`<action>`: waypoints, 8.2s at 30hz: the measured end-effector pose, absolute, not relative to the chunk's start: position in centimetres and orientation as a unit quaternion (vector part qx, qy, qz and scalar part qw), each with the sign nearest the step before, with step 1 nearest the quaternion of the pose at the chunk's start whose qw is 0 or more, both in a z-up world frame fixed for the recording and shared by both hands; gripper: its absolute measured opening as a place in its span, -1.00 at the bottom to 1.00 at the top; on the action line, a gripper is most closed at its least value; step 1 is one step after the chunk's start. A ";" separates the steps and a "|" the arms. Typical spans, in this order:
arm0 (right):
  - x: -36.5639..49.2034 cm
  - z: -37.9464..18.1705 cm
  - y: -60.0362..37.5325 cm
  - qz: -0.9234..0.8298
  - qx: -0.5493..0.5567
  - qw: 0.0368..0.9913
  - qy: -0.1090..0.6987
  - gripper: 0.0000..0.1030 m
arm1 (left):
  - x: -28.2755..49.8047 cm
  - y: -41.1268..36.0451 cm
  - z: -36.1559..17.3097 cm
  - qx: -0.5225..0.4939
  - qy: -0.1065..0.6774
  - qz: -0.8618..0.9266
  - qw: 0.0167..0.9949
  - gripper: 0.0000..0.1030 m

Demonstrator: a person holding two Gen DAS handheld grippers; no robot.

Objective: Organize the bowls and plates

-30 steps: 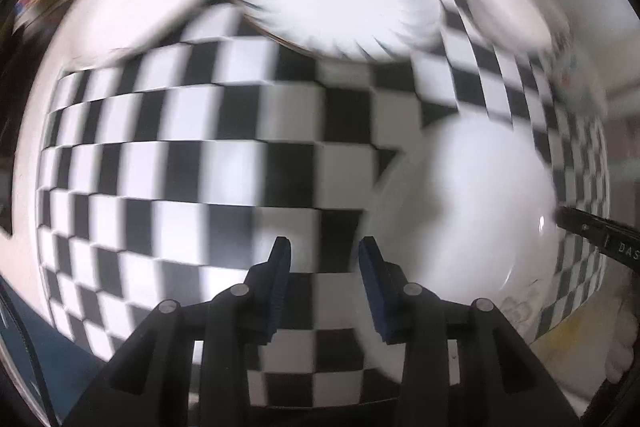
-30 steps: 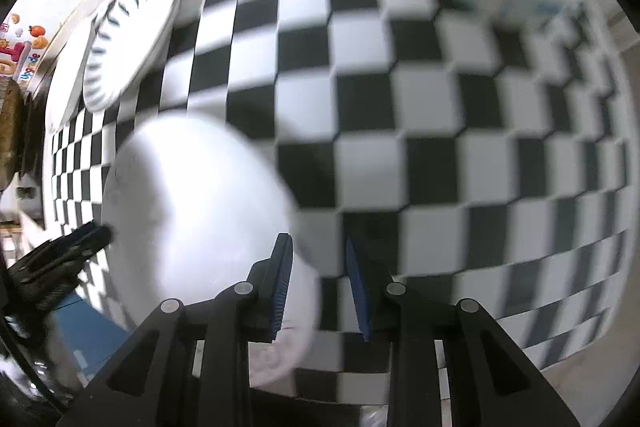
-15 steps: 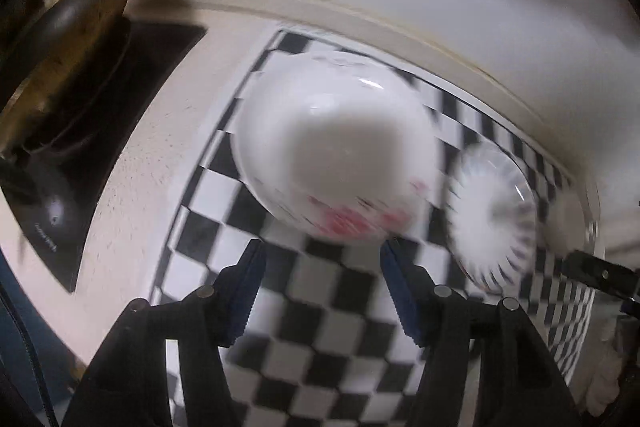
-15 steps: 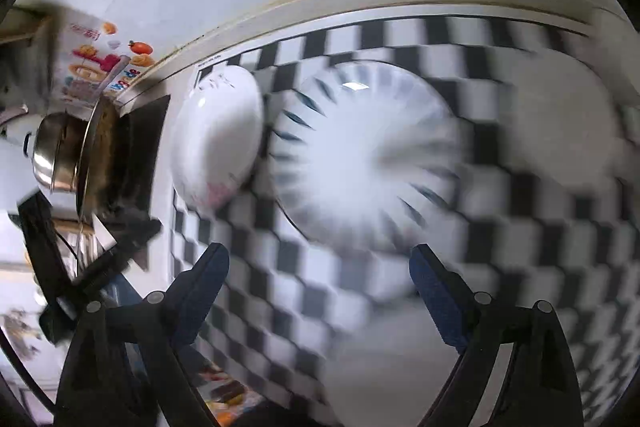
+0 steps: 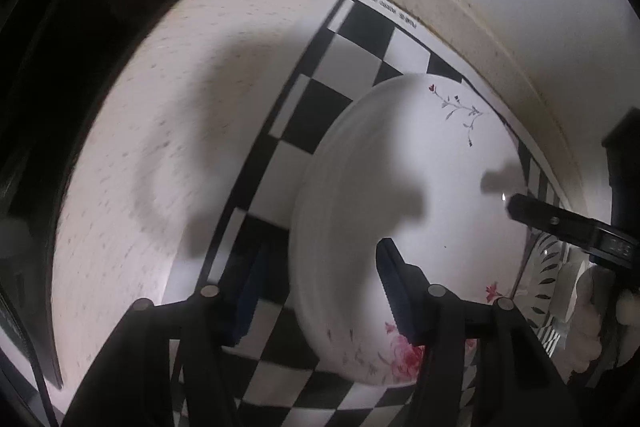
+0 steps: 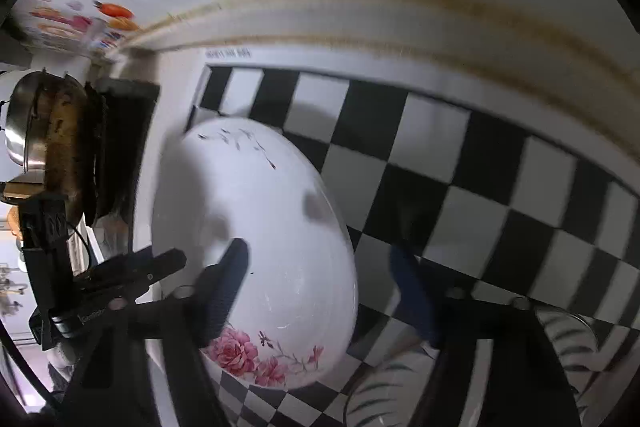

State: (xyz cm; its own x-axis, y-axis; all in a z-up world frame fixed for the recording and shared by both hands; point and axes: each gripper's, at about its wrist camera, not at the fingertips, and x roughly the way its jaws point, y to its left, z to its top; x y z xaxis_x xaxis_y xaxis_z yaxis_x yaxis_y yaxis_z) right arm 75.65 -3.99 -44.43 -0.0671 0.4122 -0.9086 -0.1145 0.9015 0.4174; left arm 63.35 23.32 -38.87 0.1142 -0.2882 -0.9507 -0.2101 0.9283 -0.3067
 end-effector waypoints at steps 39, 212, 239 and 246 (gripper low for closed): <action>60.9 -35.9 -14.8 0.155 0.141 0.730 0.650 -0.63 | 56.3 14.3 -28.7 -0.099 0.628 -0.119 0.763 -0.46; 52.9 -35.8 -28.4 0.024 0.255 0.738 0.625 -0.76 | 55.8 -2.8 -29.1 -0.010 0.657 -0.217 0.722 -0.59; 35.4 -36.0 -33.3 -0.010 0.288 0.718 0.634 -0.77 | 43.6 -9.3 -32.1 0.063 0.688 -0.262 0.674 -0.59; 34.7 -39.7 -33.5 -0.012 0.285 0.697 0.658 -0.78 | 42.2 -9.5 -35.1 0.071 0.714 -0.250 0.651 -0.58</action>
